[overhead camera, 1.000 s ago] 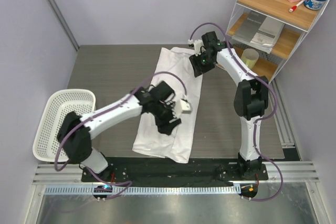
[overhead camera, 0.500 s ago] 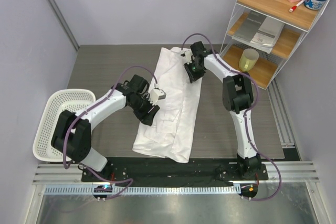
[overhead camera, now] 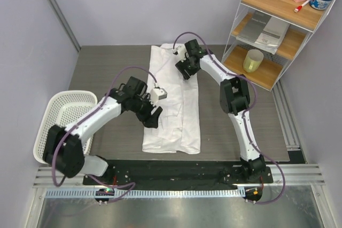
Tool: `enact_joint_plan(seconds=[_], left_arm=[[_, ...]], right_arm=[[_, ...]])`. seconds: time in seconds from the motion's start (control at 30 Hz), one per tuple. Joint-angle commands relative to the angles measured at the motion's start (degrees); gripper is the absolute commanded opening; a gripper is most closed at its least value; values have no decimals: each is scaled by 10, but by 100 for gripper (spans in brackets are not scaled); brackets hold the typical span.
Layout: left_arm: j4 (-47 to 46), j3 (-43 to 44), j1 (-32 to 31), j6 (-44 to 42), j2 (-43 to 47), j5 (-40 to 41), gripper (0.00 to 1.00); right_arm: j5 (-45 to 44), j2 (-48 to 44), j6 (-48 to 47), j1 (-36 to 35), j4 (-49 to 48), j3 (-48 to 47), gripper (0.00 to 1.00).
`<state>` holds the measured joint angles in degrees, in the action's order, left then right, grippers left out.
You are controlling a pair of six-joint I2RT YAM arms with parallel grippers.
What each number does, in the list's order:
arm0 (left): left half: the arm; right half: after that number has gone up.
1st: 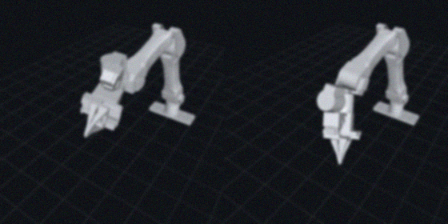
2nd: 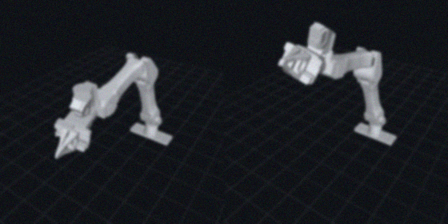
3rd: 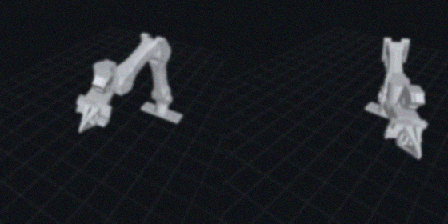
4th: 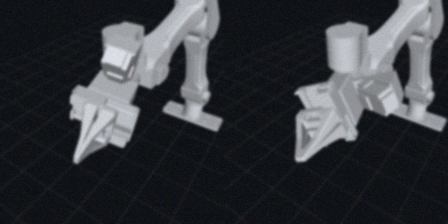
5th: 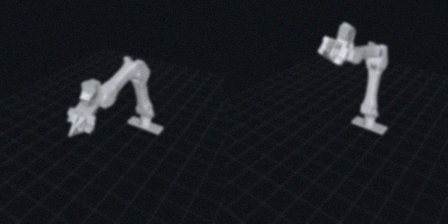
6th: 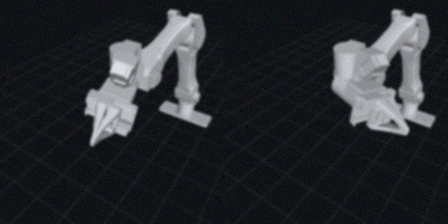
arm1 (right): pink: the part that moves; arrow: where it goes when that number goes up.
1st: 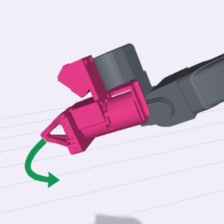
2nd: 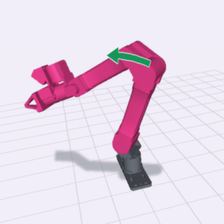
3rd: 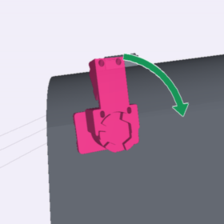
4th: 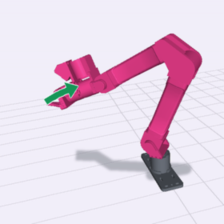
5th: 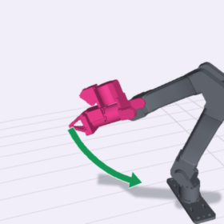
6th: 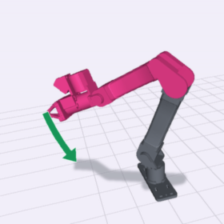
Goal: Fold and stack the long sleeve shirts
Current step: Fold the shirt
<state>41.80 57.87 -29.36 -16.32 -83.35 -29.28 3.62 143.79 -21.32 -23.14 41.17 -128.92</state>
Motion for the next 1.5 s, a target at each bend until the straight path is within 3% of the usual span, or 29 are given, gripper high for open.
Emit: enact_joint_plan(seconds=[0.0, 0.07, 0.1, 0.2, 0.23, 0.33, 0.37, 0.4, 0.5, 0.53, 0.57, 0.63, 0.77, 0.83, 0.97, 1.17, 1.33, 1.47], left_arm=[[-50, 35, 2, 20, 138, -27, 73], [-80, 37, 2, 35, 189, -28, 99], [-103, 30, 1, 39, 200, -41, 100], [-167, 40, -2, 71, 207, -108, 100], [-150, 54, -2, 67, 199, -125, 100], [-3, 130, -2, -94, 152, -129, 100], [99, 133, -2, -216, 141, -120, 100], [132, 125, 4, -272, 147, -108, 100], [134, 8, 12, -422, 228, -82, 100], [131, -22, 11, -454, 252, -82, 100], [117, -81, 10, -474, 271, -75, 100], [121, -119, 5, -546, 290, -74, 100], [113, -180, 3, -595, 279, -71, 97], [79, -201, 0, -605, 276, -74, 95], [8, -270, -22, -633, 288, -46, 91], [-66, -338, -57, -634, 295, -25, 85], [-109, -355, -77, -611, 266, -14, 82], [-138, -358, -89, -602, 238, -14, 72]], right_arm=[[52, -180, -46, -2, 19, 34, 80], [90, -235, -54, -2, 29, 60, 91], [110, -283, -53, -2, 30, 74, 99], [161, -374, -18, -6, -10, 157, 100], [173, -394, -17, -7, -22, 202, 100], [218, -447, -40, -12, -25, 248, 100], [279, -457, -144, -13, 71, 249, 100], [298, -466, -192, -16, 116, 257, 100], [349, -556, -312, -23, 154, 409, 100], [343, -640, -326, -29, 133, 535, 100], [330, -679, -338, -51, 63, 599, 100], [299, -753, -389, -86, 26, 743, 100], [285, -851, -411, -167, -27, 878, 98], [276, -870, -411, -200, -62, 936, 95], [239, -871, -435, -238, -137, 992, 69], [223, -825, -456, -260, -190, 1019, 51], [206, -802, -457, -273, -226, 1037, 50], [195, -782, -457, -276, -245, 1044, 51]])
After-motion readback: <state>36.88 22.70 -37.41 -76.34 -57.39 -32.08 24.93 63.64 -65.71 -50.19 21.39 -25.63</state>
